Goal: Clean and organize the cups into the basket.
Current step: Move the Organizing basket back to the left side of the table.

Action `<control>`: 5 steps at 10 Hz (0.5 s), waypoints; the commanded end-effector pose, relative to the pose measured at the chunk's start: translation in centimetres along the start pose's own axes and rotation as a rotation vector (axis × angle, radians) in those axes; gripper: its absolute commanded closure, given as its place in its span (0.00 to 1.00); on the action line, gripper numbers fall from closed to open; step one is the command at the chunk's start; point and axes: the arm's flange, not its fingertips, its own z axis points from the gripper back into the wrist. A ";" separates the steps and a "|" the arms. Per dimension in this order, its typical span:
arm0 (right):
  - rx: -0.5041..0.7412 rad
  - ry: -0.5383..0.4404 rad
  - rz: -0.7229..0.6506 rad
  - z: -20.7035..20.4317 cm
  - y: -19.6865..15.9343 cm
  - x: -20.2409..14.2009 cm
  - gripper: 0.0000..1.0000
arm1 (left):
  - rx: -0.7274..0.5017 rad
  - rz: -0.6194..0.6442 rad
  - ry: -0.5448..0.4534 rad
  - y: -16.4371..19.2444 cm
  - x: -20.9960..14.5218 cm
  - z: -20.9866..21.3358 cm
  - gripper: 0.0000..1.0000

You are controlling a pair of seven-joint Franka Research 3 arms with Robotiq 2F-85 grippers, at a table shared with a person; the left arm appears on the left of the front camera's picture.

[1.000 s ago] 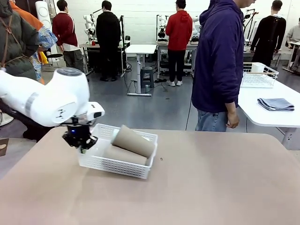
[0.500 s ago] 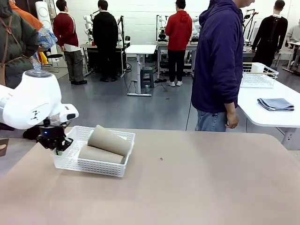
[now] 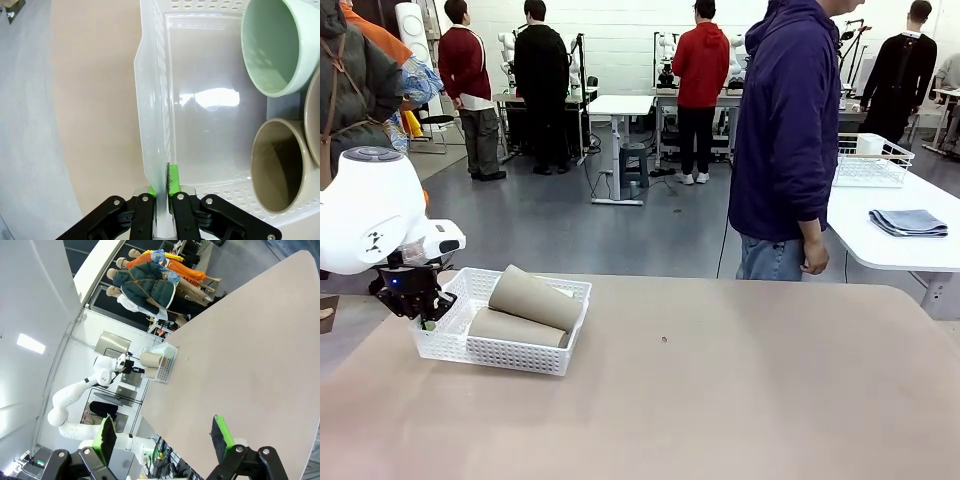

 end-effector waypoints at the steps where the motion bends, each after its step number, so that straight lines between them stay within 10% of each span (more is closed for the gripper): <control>1: -0.012 -0.003 -0.010 -0.2 0.3 -0.3 0.00 | 0.005 0.004 0.001 -0.6 0.1 0.0 0.94; 5: -0.012 -0.003 -0.010 -0.2 0.3 -0.3 0.00 | 0.000 -0.005 -0.001 -0.2 0.0 0.0 0.94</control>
